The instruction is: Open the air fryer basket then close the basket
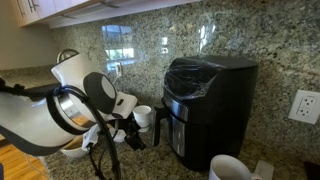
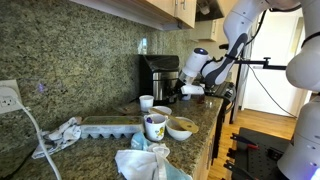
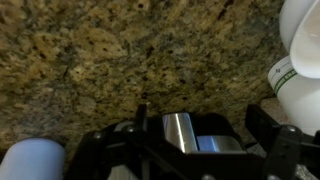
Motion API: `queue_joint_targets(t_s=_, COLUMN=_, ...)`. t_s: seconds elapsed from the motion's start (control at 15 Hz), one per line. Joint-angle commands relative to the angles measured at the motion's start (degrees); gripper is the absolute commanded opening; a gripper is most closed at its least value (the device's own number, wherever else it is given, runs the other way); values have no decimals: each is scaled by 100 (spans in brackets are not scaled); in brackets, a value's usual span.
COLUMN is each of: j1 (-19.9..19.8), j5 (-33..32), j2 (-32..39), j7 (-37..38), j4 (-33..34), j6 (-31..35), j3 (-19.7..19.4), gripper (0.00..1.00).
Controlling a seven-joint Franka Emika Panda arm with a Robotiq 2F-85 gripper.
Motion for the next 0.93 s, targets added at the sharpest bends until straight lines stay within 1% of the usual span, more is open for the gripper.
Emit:
queue_joint_targets(t_s=0.0, j1=884, j5=1429, j2=-780, j7=-1053, j4=-592, j6=278, j3=-873, gripper=100)
queue_joint_targets(t_s=0.07, j1=1040, j5=1885, j2=-847, j7=-1431, j4=-706, j6=279, j3=-998, gripper=100)
queue_joint_targets(t_s=0.13, j1=1363, j5=2393, j2=-929, j7=-1865, j4=-832, j6=308, j3=-1307, gripper=100)
queue_joint_targets(t_s=0.2, j1=609, j5=2354, j2=-862, j7=-1923, j4=-860, j6=-30, j3=-466, gripper=100)
queue_joint_targets(t_s=0.27, j1=686, j5=2708, j2=-938, j7=-2223, j4=-933, j6=-39, j3=-503, gripper=100)
queue_joint_targets(t_s=0.53, j1=222, j5=3752, j2=-990, j7=-3029, j4=-1075, j6=-170, j3=155, gripper=100)
queue_joint_targets(t_s=0.87, j1=-329, j5=4634, j2=-987, j7=-3885, j4=-963, j6=-572, j3=838, gripper=100)
